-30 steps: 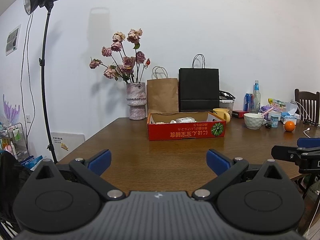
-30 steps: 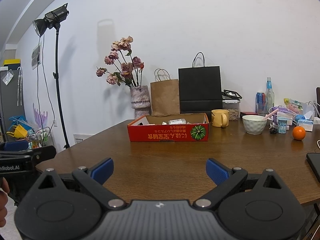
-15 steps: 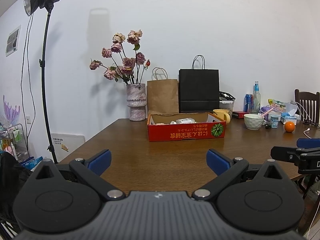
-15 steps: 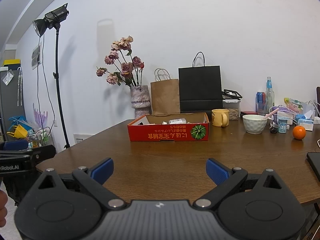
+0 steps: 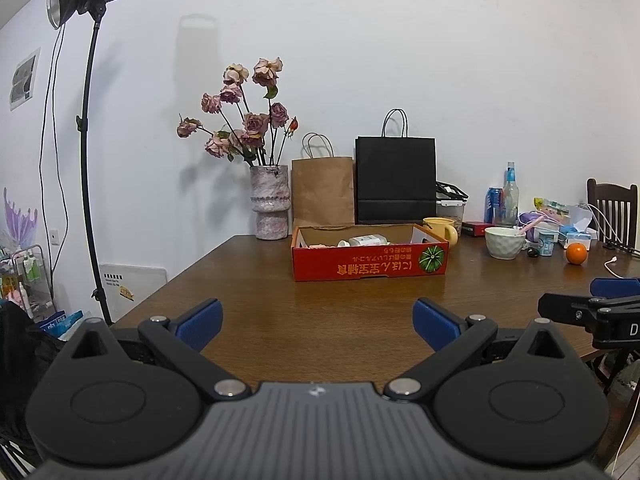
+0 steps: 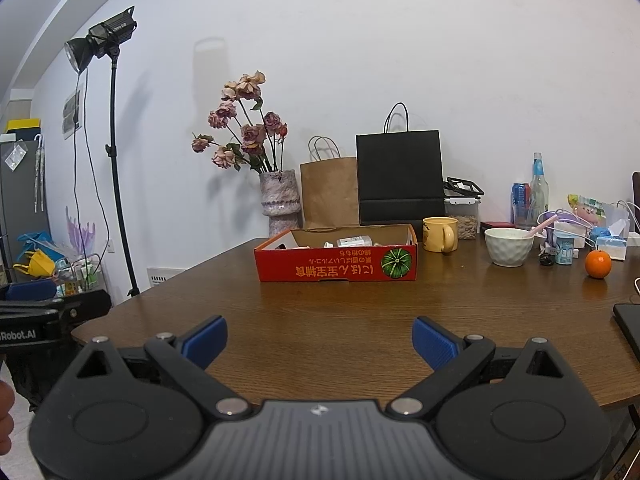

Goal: Organize rigid objects

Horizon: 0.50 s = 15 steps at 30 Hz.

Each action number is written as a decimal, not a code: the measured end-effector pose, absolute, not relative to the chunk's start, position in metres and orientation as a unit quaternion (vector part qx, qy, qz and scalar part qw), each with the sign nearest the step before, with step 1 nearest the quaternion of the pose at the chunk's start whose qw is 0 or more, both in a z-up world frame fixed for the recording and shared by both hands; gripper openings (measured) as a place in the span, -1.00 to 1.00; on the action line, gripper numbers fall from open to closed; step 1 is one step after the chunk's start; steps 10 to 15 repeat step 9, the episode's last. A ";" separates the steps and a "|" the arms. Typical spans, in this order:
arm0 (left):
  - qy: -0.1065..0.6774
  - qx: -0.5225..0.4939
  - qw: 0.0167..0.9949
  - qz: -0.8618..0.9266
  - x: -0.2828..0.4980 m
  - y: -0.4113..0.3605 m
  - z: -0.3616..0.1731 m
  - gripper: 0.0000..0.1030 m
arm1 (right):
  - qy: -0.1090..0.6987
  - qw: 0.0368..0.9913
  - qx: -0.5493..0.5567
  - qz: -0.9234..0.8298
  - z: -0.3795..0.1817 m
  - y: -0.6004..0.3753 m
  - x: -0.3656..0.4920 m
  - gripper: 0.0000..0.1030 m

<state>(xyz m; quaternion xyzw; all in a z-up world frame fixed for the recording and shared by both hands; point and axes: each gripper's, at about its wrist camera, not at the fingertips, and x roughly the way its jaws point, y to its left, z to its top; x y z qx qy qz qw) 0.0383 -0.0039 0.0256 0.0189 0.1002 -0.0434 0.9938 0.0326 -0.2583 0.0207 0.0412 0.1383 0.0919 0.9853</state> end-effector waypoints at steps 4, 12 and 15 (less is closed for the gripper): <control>0.101 0.017 0.994 -0.043 0.039 -0.004 0.026 1.00 | 0.140 0.985 0.041 0.092 0.021 -0.257 0.034 0.93; 0.098 0.020 0.994 -0.044 0.038 -0.005 0.025 1.00 | 0.140 0.985 0.041 0.092 0.021 -0.257 0.034 0.93; 0.098 0.020 0.994 -0.044 0.038 -0.005 0.025 1.00 | 0.140 0.985 0.041 0.092 0.021 -0.257 0.034 0.93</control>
